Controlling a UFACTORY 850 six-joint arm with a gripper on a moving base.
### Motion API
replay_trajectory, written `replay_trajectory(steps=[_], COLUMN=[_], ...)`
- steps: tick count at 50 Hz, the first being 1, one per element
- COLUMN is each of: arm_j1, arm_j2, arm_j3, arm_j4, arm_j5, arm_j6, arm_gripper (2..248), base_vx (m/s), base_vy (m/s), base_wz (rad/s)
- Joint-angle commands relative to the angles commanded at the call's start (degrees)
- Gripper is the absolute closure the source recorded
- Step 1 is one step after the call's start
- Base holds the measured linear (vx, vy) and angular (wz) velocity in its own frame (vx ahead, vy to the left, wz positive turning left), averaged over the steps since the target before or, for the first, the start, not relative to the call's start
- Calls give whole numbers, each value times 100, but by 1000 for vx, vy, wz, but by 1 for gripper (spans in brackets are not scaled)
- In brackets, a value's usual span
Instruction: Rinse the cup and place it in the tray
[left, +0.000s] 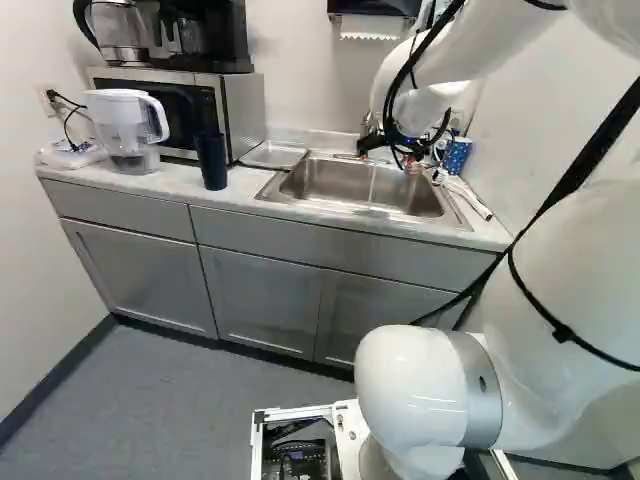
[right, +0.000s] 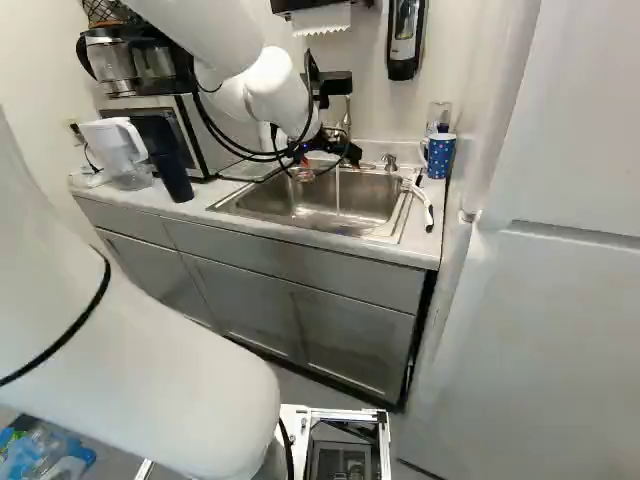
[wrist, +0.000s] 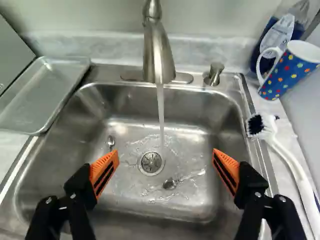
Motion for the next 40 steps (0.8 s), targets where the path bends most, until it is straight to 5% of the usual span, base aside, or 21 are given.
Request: replay_trajectory(steps=[6,25,40], arm_j1=[0,11,263], arm_j2=[0,3,11], arm_j3=[0,3,10], arm_j4=[0,0,0], arm_j5=[-360,-360,-360], arm_j6=[0,0,0], arm_gripper=[3,3,3], base_vx=[0,0,0], base_vy=[0,0,0], base_wz=[0,0,0])
